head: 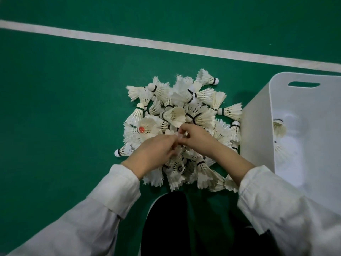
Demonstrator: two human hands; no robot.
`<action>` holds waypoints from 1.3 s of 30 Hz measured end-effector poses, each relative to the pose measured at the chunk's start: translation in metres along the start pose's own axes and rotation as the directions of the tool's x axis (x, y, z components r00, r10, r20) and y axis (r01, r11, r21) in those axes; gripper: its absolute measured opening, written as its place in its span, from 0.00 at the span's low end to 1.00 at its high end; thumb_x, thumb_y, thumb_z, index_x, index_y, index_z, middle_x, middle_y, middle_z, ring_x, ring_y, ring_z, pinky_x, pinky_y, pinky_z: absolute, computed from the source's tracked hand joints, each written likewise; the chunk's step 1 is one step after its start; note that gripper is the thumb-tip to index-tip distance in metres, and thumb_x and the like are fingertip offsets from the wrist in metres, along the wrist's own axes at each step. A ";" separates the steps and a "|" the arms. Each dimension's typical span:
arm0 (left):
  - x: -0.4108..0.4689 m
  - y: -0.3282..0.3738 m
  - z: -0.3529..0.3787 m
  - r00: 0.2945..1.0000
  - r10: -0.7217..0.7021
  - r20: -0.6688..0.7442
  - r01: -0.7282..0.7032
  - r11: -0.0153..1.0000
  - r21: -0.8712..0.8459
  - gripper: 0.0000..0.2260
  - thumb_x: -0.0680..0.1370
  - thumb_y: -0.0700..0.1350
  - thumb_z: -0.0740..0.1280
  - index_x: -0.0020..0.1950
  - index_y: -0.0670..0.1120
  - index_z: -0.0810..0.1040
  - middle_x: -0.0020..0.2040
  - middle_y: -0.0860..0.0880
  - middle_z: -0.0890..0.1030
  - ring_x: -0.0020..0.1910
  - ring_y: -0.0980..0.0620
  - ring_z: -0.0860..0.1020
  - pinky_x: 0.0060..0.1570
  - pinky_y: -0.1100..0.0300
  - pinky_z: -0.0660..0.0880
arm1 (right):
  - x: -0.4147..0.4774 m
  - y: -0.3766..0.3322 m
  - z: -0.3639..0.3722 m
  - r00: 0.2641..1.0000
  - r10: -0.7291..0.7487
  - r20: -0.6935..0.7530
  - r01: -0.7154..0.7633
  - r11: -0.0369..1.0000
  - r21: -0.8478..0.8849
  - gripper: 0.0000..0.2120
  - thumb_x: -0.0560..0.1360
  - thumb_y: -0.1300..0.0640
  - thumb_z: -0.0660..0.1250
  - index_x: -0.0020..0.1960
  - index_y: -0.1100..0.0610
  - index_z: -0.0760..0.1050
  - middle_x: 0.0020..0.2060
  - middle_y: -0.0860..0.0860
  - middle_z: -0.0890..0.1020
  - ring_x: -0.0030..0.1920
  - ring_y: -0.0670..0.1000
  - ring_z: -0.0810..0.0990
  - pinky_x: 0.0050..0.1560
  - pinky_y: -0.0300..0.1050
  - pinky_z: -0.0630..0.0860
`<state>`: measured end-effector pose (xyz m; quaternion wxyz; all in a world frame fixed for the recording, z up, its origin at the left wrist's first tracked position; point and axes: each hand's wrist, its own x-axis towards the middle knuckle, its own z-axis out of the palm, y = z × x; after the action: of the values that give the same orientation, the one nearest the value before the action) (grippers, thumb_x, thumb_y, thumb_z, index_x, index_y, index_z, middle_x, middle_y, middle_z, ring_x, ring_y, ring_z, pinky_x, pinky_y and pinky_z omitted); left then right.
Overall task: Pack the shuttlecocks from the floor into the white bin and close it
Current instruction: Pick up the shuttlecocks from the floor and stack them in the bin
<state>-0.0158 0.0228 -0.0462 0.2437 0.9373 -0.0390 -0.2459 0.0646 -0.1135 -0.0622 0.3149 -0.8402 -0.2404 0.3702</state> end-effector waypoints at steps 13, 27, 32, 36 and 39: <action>-0.048 0.018 -0.047 0.895 -0.192 -0.402 0.109 0.969 -0.220 0.04 0.79 0.43 0.60 0.53 0.49 0.71 0.46 0.53 0.77 0.40 0.53 0.76 0.40 0.61 0.72 | -0.033 -0.006 -0.058 0.951 0.127 -0.280 -0.016 0.930 0.368 0.03 0.75 0.59 0.67 0.47 0.56 0.72 0.40 0.54 0.81 0.34 0.51 0.81 0.35 0.45 0.81; 0.002 -0.046 -0.034 0.904 -0.271 -0.332 0.364 0.894 0.261 0.10 0.78 0.46 0.62 0.54 0.40 0.73 0.53 0.46 0.71 0.51 0.49 0.70 0.46 0.55 0.75 | -0.036 -0.006 -0.027 0.975 0.005 -0.223 -0.001 1.000 0.019 0.05 0.76 0.57 0.65 0.49 0.57 0.77 0.37 0.46 0.76 0.38 0.44 0.73 0.38 0.34 0.69; 0.001 -0.041 -0.038 0.898 -0.275 -0.343 0.385 0.868 0.313 0.05 0.76 0.39 0.63 0.51 0.40 0.73 0.46 0.46 0.72 0.42 0.52 0.66 0.39 0.57 0.72 | -0.039 -0.011 -0.034 0.974 -0.075 -0.216 0.064 0.996 -0.057 0.06 0.76 0.57 0.64 0.49 0.58 0.77 0.41 0.49 0.78 0.41 0.48 0.76 0.44 0.43 0.73; -0.007 -0.024 -0.071 0.880 -0.169 -0.443 0.331 0.889 0.317 0.06 0.79 0.41 0.60 0.51 0.41 0.74 0.45 0.47 0.73 0.41 0.52 0.68 0.38 0.59 0.69 | -0.046 -0.026 -0.061 0.963 -0.176 -0.205 0.126 0.963 -0.236 0.07 0.77 0.55 0.63 0.51 0.56 0.77 0.45 0.48 0.79 0.44 0.48 0.76 0.44 0.41 0.72; -0.011 0.007 -0.102 0.877 -0.051 -0.478 0.230 0.918 0.324 0.11 0.81 0.46 0.57 0.52 0.40 0.74 0.46 0.46 0.74 0.42 0.52 0.68 0.42 0.56 0.72 | -0.059 -0.038 -0.095 0.942 -0.230 -0.246 0.120 0.912 -0.393 0.10 0.78 0.52 0.61 0.53 0.55 0.78 0.49 0.49 0.81 0.47 0.49 0.78 0.44 0.42 0.72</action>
<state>0.0242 0.0636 0.0394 0.0455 0.9978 0.0434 -0.0221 0.0957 -0.1585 0.0432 0.2136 -0.9040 -0.3329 0.1622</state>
